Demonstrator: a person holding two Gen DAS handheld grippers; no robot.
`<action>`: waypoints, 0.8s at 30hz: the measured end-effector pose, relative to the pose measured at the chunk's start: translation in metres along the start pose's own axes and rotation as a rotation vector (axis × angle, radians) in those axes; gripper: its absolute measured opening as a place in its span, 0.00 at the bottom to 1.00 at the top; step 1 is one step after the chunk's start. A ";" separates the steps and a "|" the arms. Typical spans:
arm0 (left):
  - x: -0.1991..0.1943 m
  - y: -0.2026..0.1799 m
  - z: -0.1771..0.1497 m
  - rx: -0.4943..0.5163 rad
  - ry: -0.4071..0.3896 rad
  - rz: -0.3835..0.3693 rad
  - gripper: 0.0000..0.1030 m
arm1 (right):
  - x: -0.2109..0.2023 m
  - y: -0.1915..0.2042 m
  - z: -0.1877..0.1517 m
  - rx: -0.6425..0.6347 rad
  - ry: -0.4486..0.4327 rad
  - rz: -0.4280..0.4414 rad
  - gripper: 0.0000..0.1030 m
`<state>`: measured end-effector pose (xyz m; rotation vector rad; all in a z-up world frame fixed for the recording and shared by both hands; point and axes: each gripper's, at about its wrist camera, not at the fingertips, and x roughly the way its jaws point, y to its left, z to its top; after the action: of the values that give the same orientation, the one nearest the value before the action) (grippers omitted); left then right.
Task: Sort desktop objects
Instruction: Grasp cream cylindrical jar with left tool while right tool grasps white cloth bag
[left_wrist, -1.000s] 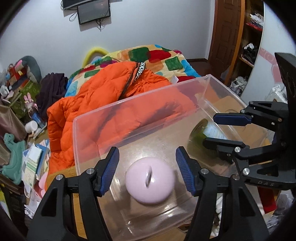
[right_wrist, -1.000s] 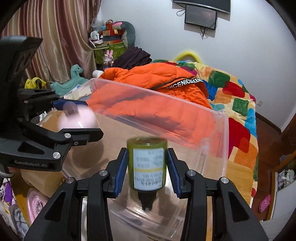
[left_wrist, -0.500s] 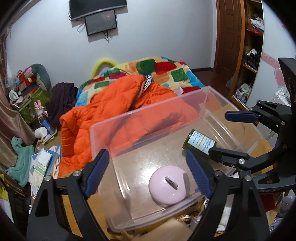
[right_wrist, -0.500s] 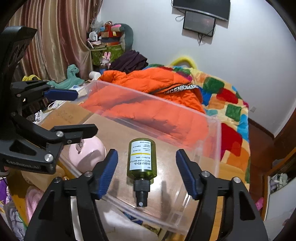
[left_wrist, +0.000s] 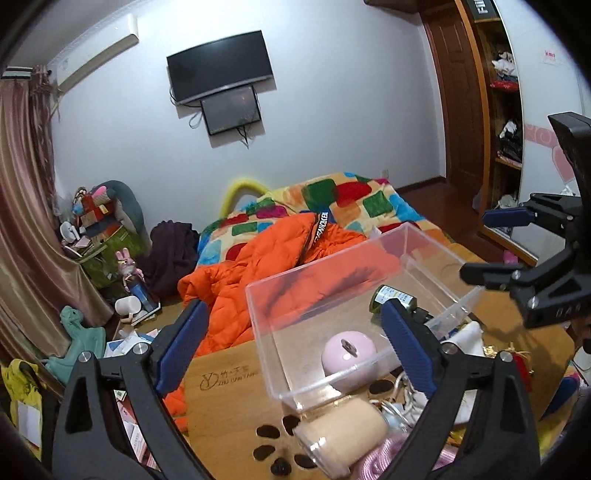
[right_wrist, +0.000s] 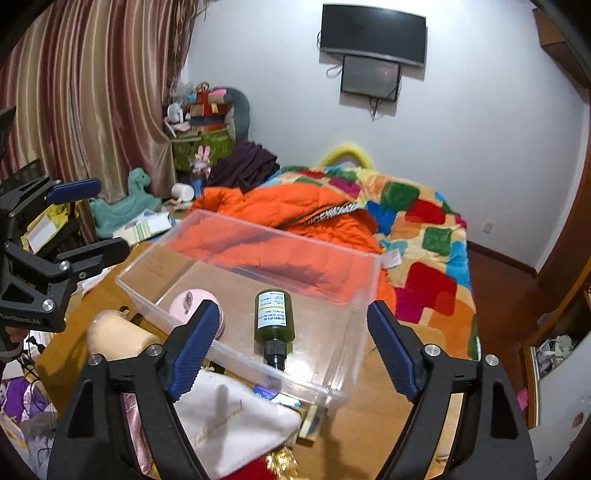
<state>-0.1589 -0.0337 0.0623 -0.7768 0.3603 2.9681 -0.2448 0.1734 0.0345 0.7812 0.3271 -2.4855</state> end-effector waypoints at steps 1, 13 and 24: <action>-0.004 0.000 -0.003 -0.006 -0.003 0.002 0.93 | -0.008 0.000 -0.001 0.000 -0.014 -0.005 0.79; -0.004 -0.003 -0.050 -0.094 0.107 -0.026 0.94 | -0.042 -0.001 -0.046 0.020 -0.013 -0.041 0.83; 0.017 -0.019 -0.087 -0.127 0.195 -0.030 0.94 | -0.024 0.016 -0.090 0.034 0.074 0.005 0.83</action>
<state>-0.1299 -0.0360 -0.0240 -1.0793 0.1681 2.9174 -0.1774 0.2021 -0.0250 0.8888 0.3102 -2.4676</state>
